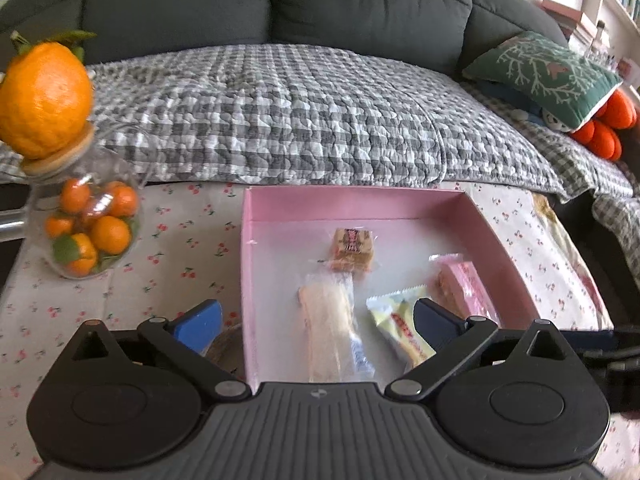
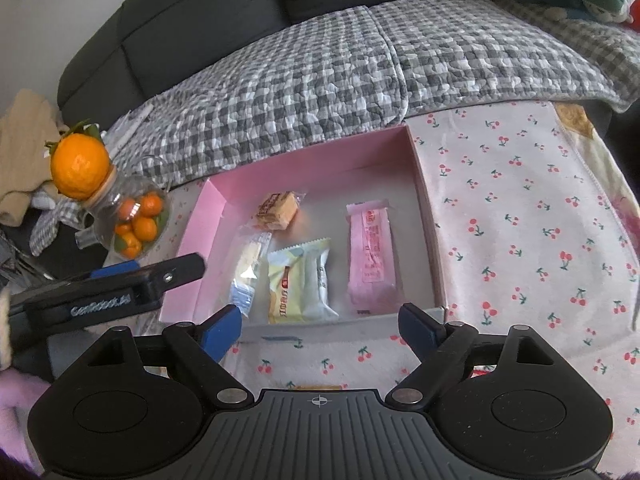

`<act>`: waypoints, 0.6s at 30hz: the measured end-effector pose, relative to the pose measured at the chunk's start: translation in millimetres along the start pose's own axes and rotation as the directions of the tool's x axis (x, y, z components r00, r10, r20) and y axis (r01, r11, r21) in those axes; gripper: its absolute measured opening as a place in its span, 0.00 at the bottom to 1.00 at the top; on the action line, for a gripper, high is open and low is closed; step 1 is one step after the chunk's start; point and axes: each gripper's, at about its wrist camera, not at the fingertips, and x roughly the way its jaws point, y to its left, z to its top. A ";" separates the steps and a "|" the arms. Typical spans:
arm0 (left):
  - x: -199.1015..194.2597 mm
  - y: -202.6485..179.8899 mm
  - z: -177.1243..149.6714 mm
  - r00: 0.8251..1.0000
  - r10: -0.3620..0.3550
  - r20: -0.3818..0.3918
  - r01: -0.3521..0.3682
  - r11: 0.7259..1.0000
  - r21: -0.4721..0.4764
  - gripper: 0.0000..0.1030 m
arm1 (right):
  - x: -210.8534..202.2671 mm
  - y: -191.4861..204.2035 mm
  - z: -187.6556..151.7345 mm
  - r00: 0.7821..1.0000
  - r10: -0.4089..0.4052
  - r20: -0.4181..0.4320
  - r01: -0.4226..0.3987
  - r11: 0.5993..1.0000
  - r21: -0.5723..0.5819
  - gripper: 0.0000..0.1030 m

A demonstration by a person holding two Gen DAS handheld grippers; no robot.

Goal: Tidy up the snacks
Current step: 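Withdraw both tools from the box toward the snack pile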

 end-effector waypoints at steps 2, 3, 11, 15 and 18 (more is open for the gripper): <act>-6.7 -1.1 -4.4 1.000 0.017 -0.003 -0.017 1.000 0.002 0.99 | -4.2 -0.5 -2.6 1.000 -0.004 0.002 0.004 1.000 -0.001 0.86; -9.9 -1.6 -6.6 1.000 0.023 -0.007 -0.023 1.000 0.003 0.99 | -6.2 -0.6 -3.9 1.000 -0.006 0.003 0.006 1.000 -0.001 0.86; -37.0 -11.4 -24.4 0.999 0.038 -0.025 -0.037 0.999 0.027 0.99 | -23.3 2.0 -16.8 1.000 -0.022 0.008 0.022 1.000 -0.018 0.86; -47.2 -13.2 -36.6 0.999 0.028 -0.039 -0.027 0.999 0.025 0.99 | -31.6 2.2 -23.0 1.000 -0.021 0.016 0.021 1.000 -0.017 0.86; -50.4 -11.5 -45.1 0.999 0.009 -0.040 -0.008 1.000 0.020 0.99 | -37.2 2.4 -28.5 0.999 -0.029 0.023 0.030 0.999 -0.030 0.86</act>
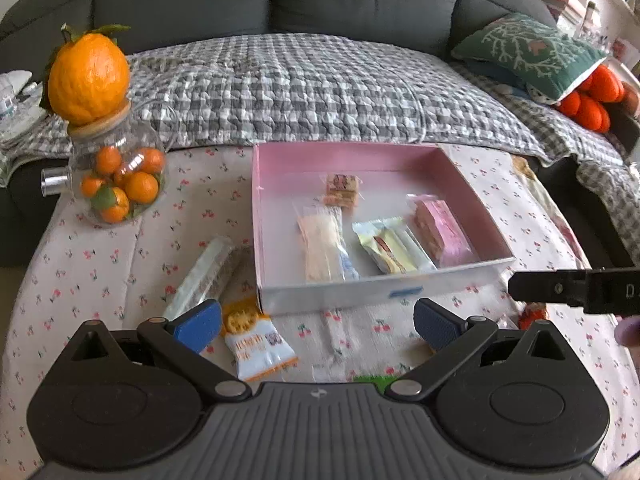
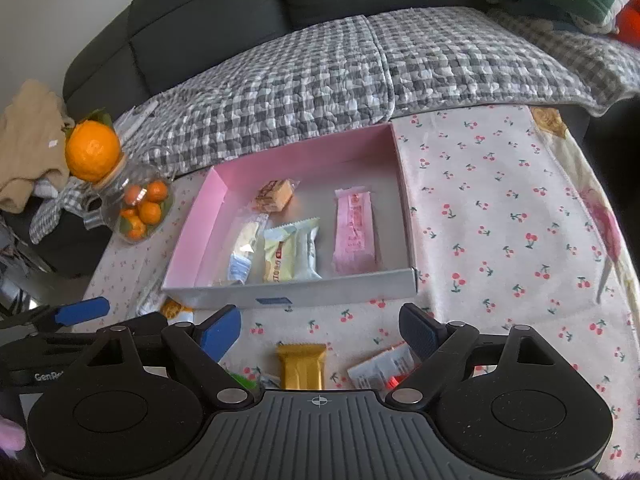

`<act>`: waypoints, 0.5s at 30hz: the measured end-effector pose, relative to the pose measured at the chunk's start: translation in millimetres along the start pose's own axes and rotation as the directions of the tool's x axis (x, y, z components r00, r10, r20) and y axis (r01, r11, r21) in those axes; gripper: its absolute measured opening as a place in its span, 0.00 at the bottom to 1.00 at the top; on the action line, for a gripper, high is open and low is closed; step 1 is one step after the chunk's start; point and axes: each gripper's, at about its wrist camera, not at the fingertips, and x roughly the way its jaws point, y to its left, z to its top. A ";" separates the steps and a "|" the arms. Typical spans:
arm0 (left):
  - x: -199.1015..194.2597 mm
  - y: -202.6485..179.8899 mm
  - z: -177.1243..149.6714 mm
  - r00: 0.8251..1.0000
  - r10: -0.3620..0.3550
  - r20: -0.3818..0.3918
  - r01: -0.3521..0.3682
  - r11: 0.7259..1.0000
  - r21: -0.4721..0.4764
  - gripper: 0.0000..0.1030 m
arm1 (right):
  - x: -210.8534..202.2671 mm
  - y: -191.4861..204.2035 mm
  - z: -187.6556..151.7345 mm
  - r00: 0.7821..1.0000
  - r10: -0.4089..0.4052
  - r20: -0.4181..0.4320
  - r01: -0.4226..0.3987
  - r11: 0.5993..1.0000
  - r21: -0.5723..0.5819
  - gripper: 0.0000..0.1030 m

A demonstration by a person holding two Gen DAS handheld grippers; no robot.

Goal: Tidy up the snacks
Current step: 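Withdraw both tools from the box toward the snack pile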

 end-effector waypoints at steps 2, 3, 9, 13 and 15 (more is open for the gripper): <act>-1.5 -0.1 -5.2 1.000 -0.009 -0.002 0.009 1.000 0.003 0.99 | -2.6 0.2 -4.2 1.000 -0.005 -0.001 0.005 1.000 -0.012 0.86; -2.0 0.3 -7.7 1.000 -0.015 -0.008 0.015 1.000 0.007 0.99 | -3.7 0.4 -6.5 1.000 -0.008 -0.003 0.007 1.000 -0.021 0.86; -3.9 6.0 -24.7 0.999 -0.034 -0.032 0.034 0.999 0.020 0.99 | -11.5 -2.8 -20.8 1.000 -0.029 -0.011 0.028 0.998 -0.060 0.86; -6.0 8.3 -35.6 0.998 -0.045 -0.039 0.046 0.999 0.023 0.99 | -14.3 -7.3 -30.9 0.999 -0.042 -0.023 0.040 0.996 -0.082 0.87; -6.3 8.3 -40.3 0.998 -0.054 -0.041 0.055 0.998 0.017 0.99 | -14.7 -8.5 -36.8 0.998 -0.048 -0.033 0.044 0.995 -0.093 0.87</act>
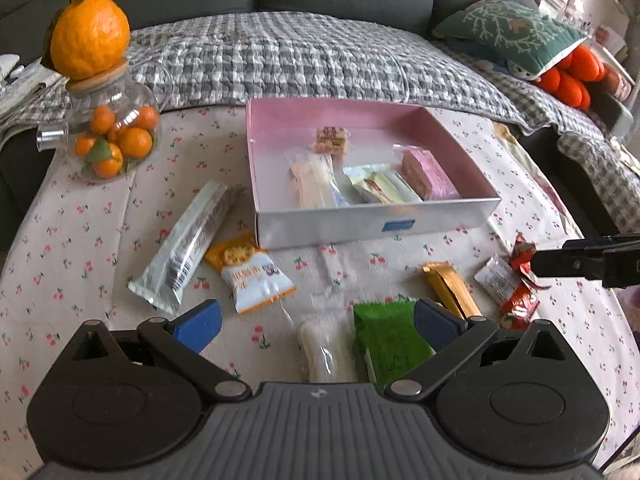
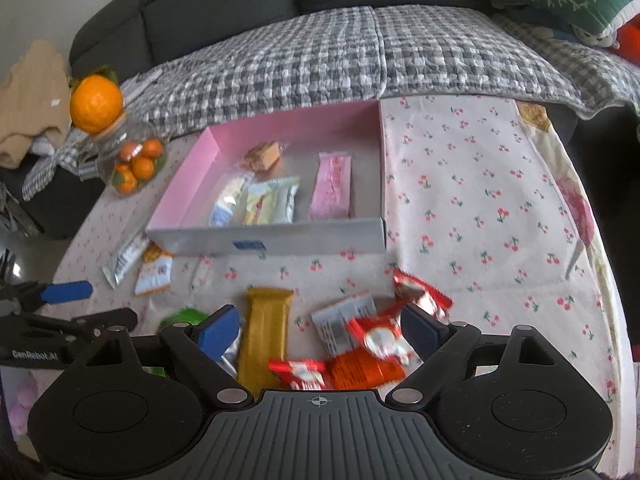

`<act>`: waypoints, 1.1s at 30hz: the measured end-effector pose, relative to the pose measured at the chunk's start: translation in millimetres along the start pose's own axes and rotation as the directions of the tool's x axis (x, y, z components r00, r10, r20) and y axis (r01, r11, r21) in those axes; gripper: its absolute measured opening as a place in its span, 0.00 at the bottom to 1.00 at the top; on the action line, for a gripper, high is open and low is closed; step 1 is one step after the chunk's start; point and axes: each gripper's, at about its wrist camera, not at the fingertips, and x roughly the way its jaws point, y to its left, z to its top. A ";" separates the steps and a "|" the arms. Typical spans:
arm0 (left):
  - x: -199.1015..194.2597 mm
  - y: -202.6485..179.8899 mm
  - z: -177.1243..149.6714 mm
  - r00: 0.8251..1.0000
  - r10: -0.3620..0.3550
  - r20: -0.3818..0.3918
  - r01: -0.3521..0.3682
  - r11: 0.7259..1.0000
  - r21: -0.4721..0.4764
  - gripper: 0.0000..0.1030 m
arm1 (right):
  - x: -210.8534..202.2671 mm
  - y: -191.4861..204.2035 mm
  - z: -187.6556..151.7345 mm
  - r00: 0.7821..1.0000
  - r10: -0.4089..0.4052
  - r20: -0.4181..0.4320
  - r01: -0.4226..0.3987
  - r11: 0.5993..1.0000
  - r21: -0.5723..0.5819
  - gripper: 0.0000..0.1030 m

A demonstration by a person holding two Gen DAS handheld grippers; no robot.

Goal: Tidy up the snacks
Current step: 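Withdraw both tools from the box toward the snack pile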

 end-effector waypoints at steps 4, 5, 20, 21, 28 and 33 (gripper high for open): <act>1.6 -7.8 -10.4 0.998 -0.056 -0.031 0.056 0.998 -0.001 0.99 | 0.0 -0.5 -12.9 0.999 0.028 -0.033 -0.028 1.000 -0.007 0.87; 1.9 -10.8 -13.0 0.996 -0.074 -0.040 0.074 0.997 0.002 0.99 | 0.8 -0.9 -16.0 0.998 0.039 -0.048 -0.039 0.999 -0.001 0.87; 11.6 -34.3 -33.0 0.969 -0.201 -0.146 0.203 0.979 0.005 0.64 | 30.0 -5.7 -47.4 0.976 0.075 -0.206 -0.051 0.992 0.116 0.87; 12.8 -35.4 -34.6 0.966 -0.205 -0.156 0.208 0.978 0.007 0.62 | 31.3 -4.9 -48.0 0.976 0.070 -0.207 -0.046 0.992 0.117 0.87; 17.2 -39.2 -38.7 0.965 -0.196 -0.173 0.202 0.979 0.014 0.59 | 32.4 4.7 -48.5 0.978 0.049 -0.202 -0.035 0.997 0.072 0.86; 19.5 -38.8 -39.2 0.965 -0.189 -0.179 0.195 0.981 0.017 0.56 | 33.6 11.0 -49.5 0.978 0.026 -0.206 -0.021 0.999 0.027 0.84</act>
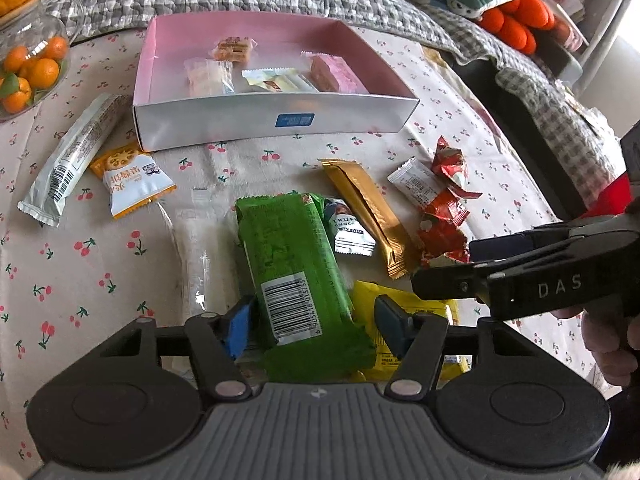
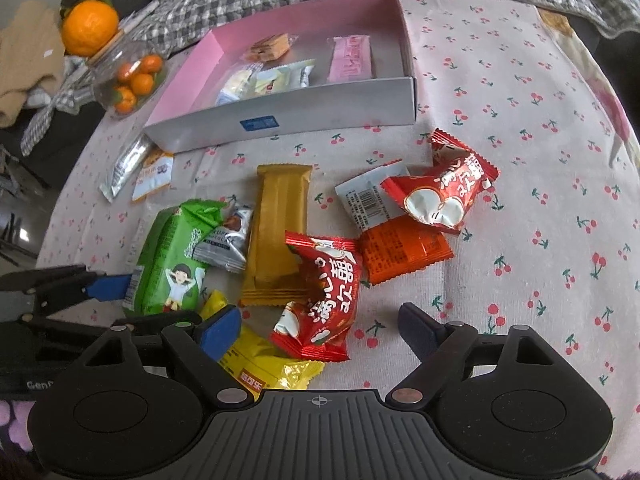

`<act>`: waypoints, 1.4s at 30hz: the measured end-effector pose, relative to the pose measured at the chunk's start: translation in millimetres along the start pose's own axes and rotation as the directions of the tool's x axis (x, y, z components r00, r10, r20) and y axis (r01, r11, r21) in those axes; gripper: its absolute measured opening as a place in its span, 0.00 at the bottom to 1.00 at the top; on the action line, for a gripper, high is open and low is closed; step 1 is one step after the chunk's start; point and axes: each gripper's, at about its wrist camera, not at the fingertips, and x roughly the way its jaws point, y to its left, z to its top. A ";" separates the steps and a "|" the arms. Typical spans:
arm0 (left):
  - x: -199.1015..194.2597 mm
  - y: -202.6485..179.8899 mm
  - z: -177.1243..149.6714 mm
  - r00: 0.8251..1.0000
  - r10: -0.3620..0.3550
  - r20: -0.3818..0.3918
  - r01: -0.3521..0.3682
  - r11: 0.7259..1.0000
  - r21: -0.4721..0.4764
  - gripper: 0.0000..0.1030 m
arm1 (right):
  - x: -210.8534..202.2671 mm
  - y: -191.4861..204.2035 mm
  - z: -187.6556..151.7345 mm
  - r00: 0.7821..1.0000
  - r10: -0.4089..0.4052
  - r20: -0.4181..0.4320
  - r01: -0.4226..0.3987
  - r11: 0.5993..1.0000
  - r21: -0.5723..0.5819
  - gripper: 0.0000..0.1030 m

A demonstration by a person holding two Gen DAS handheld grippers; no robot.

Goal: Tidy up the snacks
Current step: 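Withdraw both tools from the box toward the snack pile, then grasp the green packet with the left tool while the right grasps the red candy pack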

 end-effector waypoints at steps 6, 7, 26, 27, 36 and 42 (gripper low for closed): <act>0.6 4.9 1.3 1.000 0.001 -0.004 -0.001 1.000 -0.019 0.51 | -1.1 1.6 0.1 1.000 -0.015 0.006 0.015 1.000 -0.015 0.68; 0.5 5.6 1.5 1.000 -0.003 -0.006 0.003 1.000 -0.024 0.50 | -1.4 1.6 0.2 1.000 -0.016 0.006 0.016 1.000 -0.015 0.63; -10.0 10.4 9.5 0.999 -0.027 -0.030 0.026 0.999 -0.038 0.42 | -13.8 5.7 2.1 0.999 -0.015 0.032 0.016 0.999 -0.037 0.32; -11.4 10.4 10.1 0.999 -0.033 -0.028 0.031 0.999 -0.038 0.42 | -16.0 5.2 2.9 0.999 -0.005 0.036 0.006 0.999 -0.032 0.32; -23.2 9.6 17.5 0.998 -0.065 0.001 0.065 0.997 -0.042 0.42 | -36.4 3.5 8.8 0.995 0.056 0.084 -0.057 0.998 0.004 0.32; -30.0 11.3 25.2 0.997 -0.070 0.033 0.072 0.996 -0.058 0.42 | -47.8 -2.4 18.8 0.988 0.083 0.128 -0.090 0.995 0.051 0.32</act>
